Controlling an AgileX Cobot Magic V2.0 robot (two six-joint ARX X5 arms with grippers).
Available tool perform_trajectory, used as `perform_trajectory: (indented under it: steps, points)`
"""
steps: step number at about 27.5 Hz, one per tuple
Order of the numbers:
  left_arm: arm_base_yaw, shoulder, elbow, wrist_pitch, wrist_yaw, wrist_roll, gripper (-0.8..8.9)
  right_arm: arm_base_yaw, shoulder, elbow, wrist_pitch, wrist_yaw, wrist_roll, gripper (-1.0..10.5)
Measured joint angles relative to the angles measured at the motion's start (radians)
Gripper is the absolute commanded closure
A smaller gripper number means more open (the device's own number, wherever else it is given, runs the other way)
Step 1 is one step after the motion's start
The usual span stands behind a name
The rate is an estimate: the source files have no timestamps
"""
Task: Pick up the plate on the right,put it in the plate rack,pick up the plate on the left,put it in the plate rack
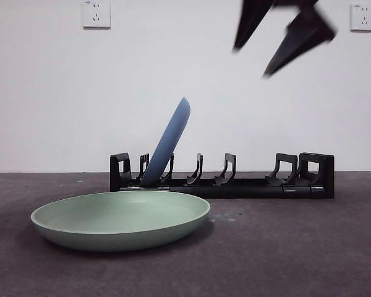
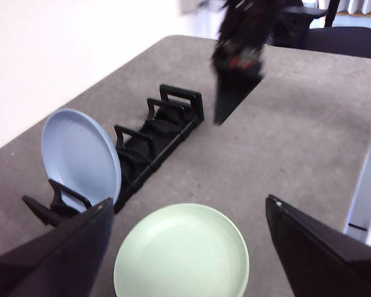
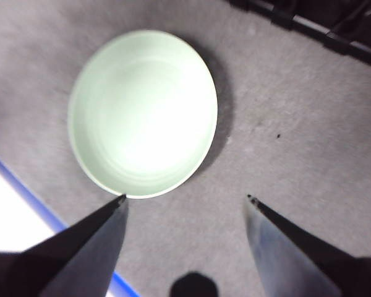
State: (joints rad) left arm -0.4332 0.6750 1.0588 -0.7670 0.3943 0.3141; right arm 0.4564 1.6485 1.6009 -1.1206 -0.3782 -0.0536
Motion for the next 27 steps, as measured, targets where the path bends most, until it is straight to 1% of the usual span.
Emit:
perform_trajectory:
  steps: [3,9,16,27]
  points:
    - [0.0,-0.03,0.0,-0.045,0.0,0.001,3.95,0.046,0.083,0.0,0.035,0.034,0.011,6.3]
    - [0.0,-0.047,0.0,-0.113,0.0,0.002,3.95,0.105,0.232,0.0,0.08,0.081,0.024,6.3]
    - [0.0,-0.044,0.0,-0.143,-0.001,0.038,3.96,0.133,0.356,0.0,0.144,0.092,0.05,6.3]
    - [0.0,-0.038,0.0,-0.146,-0.002,0.053,3.96,0.151,0.439,0.0,0.204,0.095,0.089,6.4]
